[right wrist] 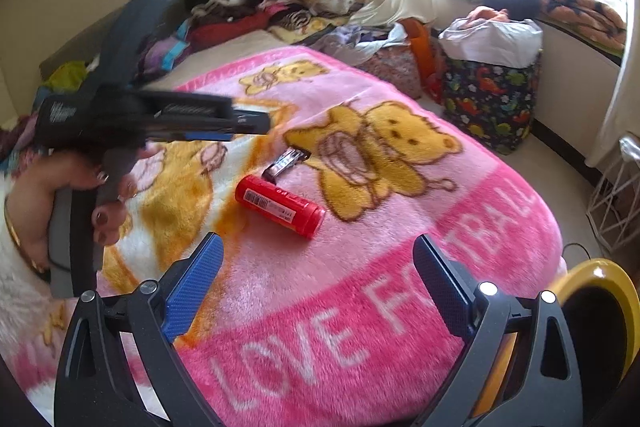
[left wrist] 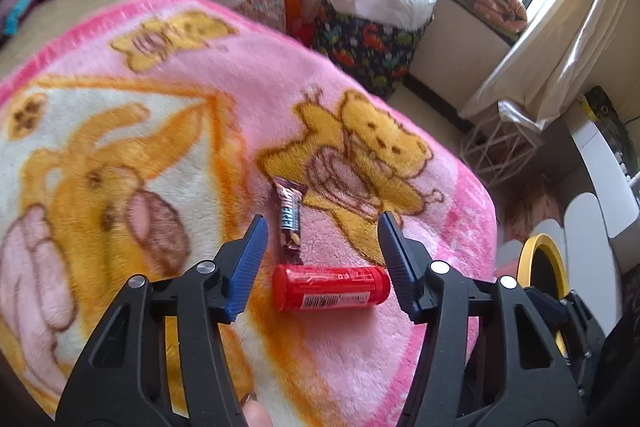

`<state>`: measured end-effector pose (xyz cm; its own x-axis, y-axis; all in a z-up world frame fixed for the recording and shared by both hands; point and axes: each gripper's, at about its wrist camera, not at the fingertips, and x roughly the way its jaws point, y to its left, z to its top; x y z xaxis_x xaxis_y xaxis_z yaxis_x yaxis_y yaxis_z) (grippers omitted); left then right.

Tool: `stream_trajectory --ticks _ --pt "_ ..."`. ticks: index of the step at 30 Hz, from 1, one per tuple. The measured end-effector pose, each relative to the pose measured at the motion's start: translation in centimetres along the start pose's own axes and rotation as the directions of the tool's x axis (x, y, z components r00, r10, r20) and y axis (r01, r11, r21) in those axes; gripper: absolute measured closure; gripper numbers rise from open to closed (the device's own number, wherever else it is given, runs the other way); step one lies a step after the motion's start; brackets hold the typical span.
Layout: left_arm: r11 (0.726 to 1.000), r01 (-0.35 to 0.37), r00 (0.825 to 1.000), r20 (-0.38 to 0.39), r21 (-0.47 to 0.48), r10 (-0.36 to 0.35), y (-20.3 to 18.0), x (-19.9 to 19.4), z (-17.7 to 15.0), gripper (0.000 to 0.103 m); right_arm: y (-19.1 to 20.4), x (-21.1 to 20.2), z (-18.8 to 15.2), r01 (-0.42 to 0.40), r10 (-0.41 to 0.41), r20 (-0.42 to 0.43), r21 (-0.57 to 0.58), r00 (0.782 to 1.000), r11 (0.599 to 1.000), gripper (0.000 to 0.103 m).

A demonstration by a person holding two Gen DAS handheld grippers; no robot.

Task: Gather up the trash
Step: 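Grasp the Energy bar with the left tool while the right tool grasps the red can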

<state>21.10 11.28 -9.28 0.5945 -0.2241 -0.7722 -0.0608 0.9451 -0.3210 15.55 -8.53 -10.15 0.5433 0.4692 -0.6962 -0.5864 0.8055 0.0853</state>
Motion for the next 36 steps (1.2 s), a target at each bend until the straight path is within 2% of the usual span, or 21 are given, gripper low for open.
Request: stream_trajectory --ticks 3,8,11,15,19,22,26,30,33,36 --pt "1.000 0.021 0.996 -0.084 -0.016 -0.022 0.7 2.7 0.6 0.059 0.5 1.7 0.4 -0.010 0.009 -0.028 -0.038 1.000 0.999 0.010" --pt "0.999 0.013 0.985 -0.172 -0.045 -0.021 1.5 5.9 1.3 0.064 0.9 4.4 0.8 -0.011 0.006 -0.063 -0.088 0.998 0.996 0.010" --pt "0.998 0.018 0.980 -0.197 -0.054 -0.028 1.9 7.1 1.4 0.072 1.2 6.3 1.1 -0.010 0.000 -0.084 -0.120 0.996 0.993 0.010" --pt "0.998 0.013 0.973 -0.227 -0.067 -0.028 2.6 8.3 1.4 0.089 1.8 8.3 1.5 -0.008 -0.011 -0.106 -0.182 0.994 0.983 0.010" --pt "0.996 0.027 0.976 -0.213 -0.089 -0.045 3.8 8.2 1.4 0.091 2.3 10.2 2.0 -0.008 -0.019 -0.115 -0.234 0.993 0.972 0.011" --pt "0.990 0.043 0.983 -0.172 -0.135 -0.066 5.1 7.0 1.1 0.092 2.6 11.7 2.2 -0.015 -0.021 -0.132 -0.267 0.991 0.964 0.014" --pt "0.983 0.049 0.992 -0.103 -0.179 -0.069 6.2 4.8 1.1 0.092 3.3 13.3 2.3 -0.055 0.002 -0.170 -0.307 0.985 0.950 0.028" --pt "0.986 0.034 0.998 -0.044 -0.165 -0.042 6.4 2.6 0.9 0.092 3.8 13.9 2.1 -0.085 0.023 -0.192 -0.316 0.981 0.945 0.048" --pt "0.988 0.038 0.999 -0.008 -0.152 -0.039 6.1 1.2 0.8 0.092 4.0 13.6 1.6 -0.103 0.044 -0.206 -0.290 0.978 0.951 0.060" --pt "0.991 0.046 0.999 0.036 -0.123 -0.042 5.2 0.0 0.2 0.092 3.7 12.7 0.9 -0.129 0.079 -0.221 -0.219 0.972 0.967 0.065"
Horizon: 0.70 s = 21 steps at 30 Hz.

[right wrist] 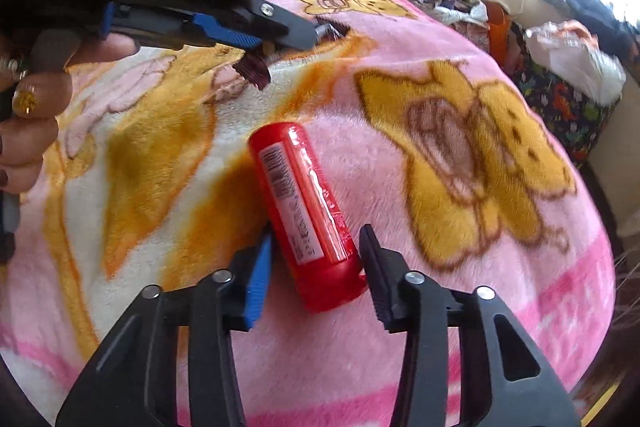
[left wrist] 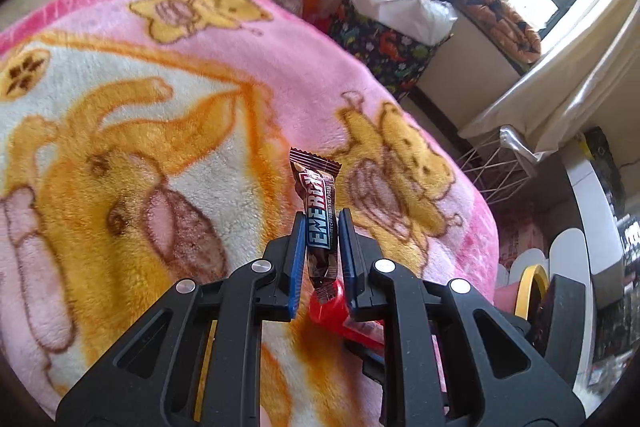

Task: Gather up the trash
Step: 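Grasp the Energy bar with the left tool while the right tool grasps the red can, then carry the Energy bar and red can over the yellow bin with both tools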

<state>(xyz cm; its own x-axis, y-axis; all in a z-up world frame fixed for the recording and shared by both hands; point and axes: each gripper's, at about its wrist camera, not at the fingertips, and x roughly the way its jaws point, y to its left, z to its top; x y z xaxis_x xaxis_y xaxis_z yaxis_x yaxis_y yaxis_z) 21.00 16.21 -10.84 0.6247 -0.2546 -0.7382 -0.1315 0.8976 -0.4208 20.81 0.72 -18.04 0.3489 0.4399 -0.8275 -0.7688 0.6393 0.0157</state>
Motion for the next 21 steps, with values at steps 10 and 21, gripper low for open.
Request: stream_trajectory --ticks 10,21 --pt "0.998 0.039 0.998 0.057 0.040 -0.041 -3.3 -2.8 -3.1 0.092 -2.0 -4.9 -4.0 -0.145 0.131 0.067 0.324 0.989 0.935 0.067" --pt "0.988 0.090 0.992 0.075 0.124 -0.100 -8.3 -5.1 -5.5 0.092 -4.5 -11.0 -8.4 -0.209 0.126 0.198 0.488 0.972 0.847 0.068"
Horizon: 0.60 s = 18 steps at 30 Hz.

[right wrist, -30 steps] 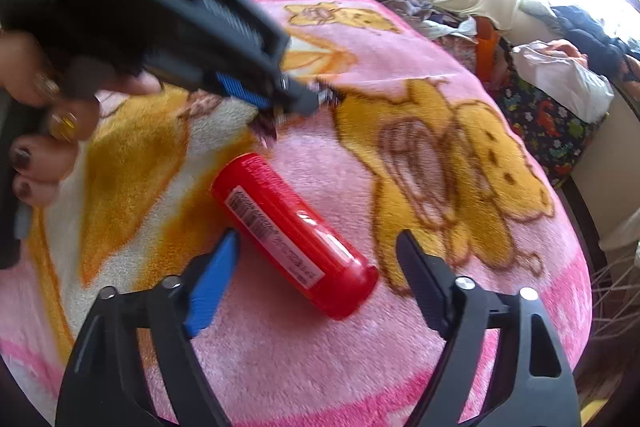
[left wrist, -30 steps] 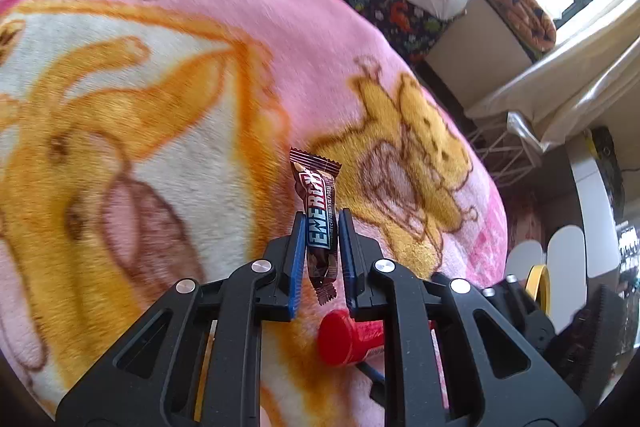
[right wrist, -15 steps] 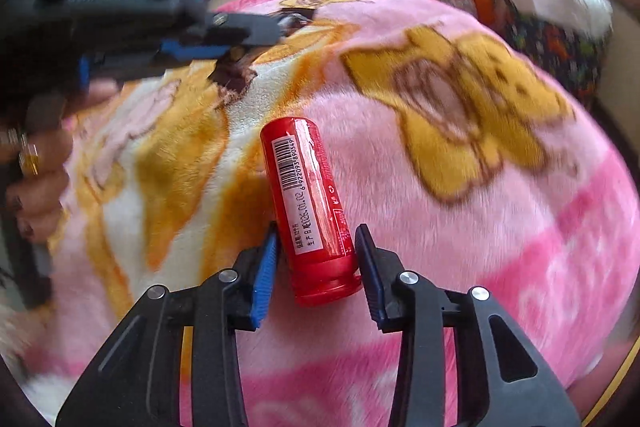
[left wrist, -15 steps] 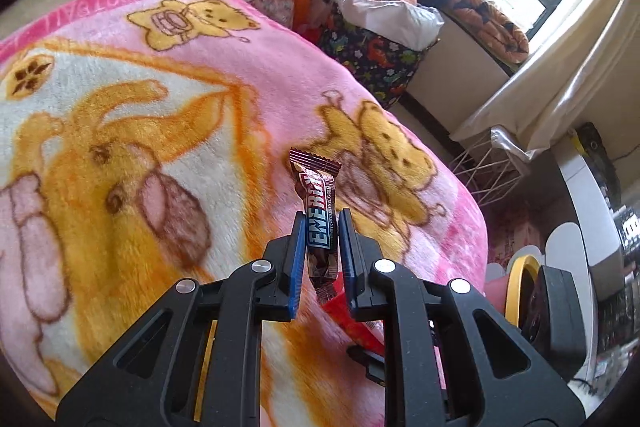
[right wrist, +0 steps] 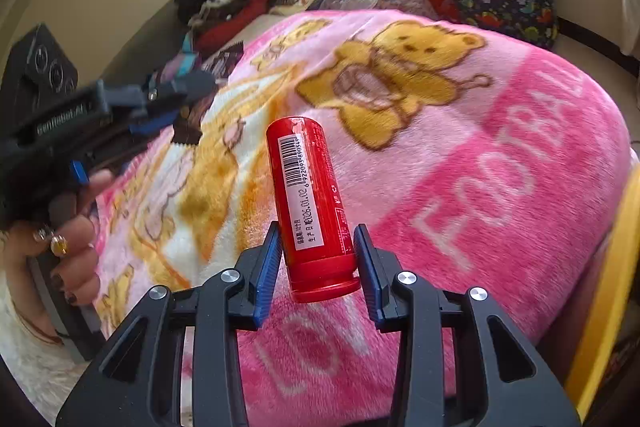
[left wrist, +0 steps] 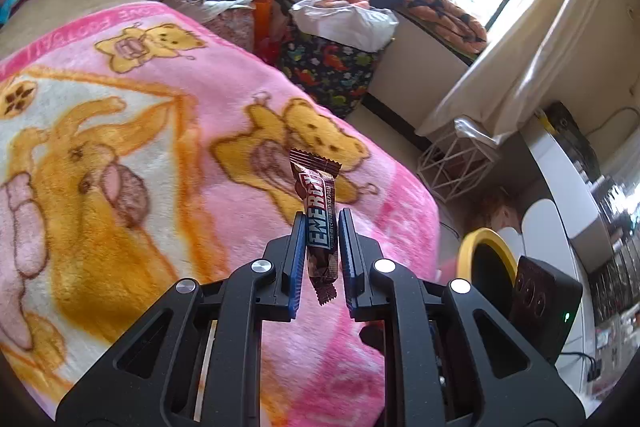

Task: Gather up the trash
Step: 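Carry the Energy bar and red can over the yellow bin with both tools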

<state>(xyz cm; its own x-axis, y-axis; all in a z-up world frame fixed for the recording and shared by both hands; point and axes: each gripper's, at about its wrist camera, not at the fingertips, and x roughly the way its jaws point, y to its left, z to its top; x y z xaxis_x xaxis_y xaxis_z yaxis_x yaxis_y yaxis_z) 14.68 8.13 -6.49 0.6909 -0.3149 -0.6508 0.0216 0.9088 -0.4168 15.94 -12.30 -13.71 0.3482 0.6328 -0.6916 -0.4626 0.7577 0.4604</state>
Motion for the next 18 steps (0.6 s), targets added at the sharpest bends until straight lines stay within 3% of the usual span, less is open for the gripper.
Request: stream_trajectory --ticks 18 --pt "0.992 0.068 0.998 -0.013 0.110 -0.067 -6.2 0.0 -1.2 0.092 -3.4 -7.9 -0.4 0.049 -0.065 0.159 0.102 0.985 0.994 0.069"
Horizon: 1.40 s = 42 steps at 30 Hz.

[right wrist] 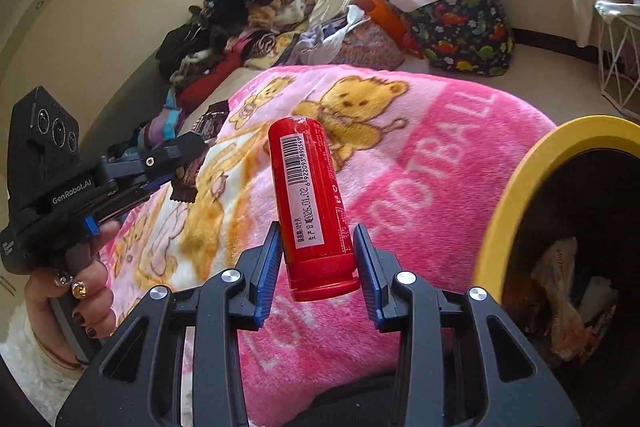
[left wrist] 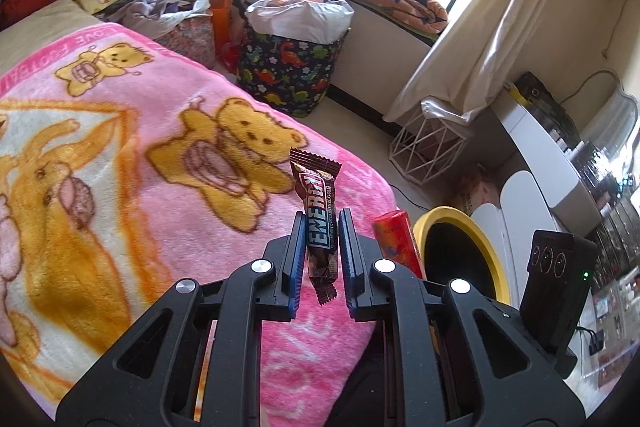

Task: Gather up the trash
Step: 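Carry the Energy bar and red can over the yellow bin with both tools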

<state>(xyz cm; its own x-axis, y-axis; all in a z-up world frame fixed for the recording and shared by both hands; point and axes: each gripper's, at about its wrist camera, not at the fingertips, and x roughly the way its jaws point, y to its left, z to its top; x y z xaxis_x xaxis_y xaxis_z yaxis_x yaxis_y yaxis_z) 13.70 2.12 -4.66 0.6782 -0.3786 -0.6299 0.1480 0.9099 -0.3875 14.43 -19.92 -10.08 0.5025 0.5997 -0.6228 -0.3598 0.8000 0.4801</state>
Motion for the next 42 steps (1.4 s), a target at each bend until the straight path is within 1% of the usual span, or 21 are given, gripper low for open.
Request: stream_trajectory --ticks 7,14,24,33,39,42 --pt "0.999 0.030 1.000 -0.009 0.040 -0.029 -2.4 0.6 -0.3 0.092 -2.1 -2.3 -0.2 0.038 -0.039 0.040 0.034 0.998 0.999 0.069" --pt "0.994 0.065 0.997 -0.036 0.083 -0.062 -4.9 1.9 -0.8 0.092 -4.3 -5.0 -0.2 0.071 -0.077 0.085 0.074 0.993 0.995 0.069" --pt "0.982 0.118 0.991 -0.084 0.149 -0.106 -8.7 4.0 -2.0 0.092 -8.5 -9.0 -1.0 0.146 -0.169 0.136 0.167 0.976 0.975 0.069" --pt "0.965 0.161 0.982 -0.127 0.205 -0.137 -12.2 5.6 -3.0 0.092 -11.7 -11.2 -2.8 0.270 -0.302 0.117 0.229 0.946 0.935 0.069" --pt "0.954 0.180 0.977 -0.158 0.239 -0.145 -14.2 6.6 -4.0 0.092 -13.8 -11.7 -4.0 0.329 -0.364 0.077 0.286 0.928 0.900 0.069" --pt "0.948 0.191 0.973 -0.178 0.256 -0.148 -15.2 7.2 -4.5 0.092 -15.2 -11.8 -4.4 0.340 -0.377 0.055 0.329 0.924 0.881 0.069"
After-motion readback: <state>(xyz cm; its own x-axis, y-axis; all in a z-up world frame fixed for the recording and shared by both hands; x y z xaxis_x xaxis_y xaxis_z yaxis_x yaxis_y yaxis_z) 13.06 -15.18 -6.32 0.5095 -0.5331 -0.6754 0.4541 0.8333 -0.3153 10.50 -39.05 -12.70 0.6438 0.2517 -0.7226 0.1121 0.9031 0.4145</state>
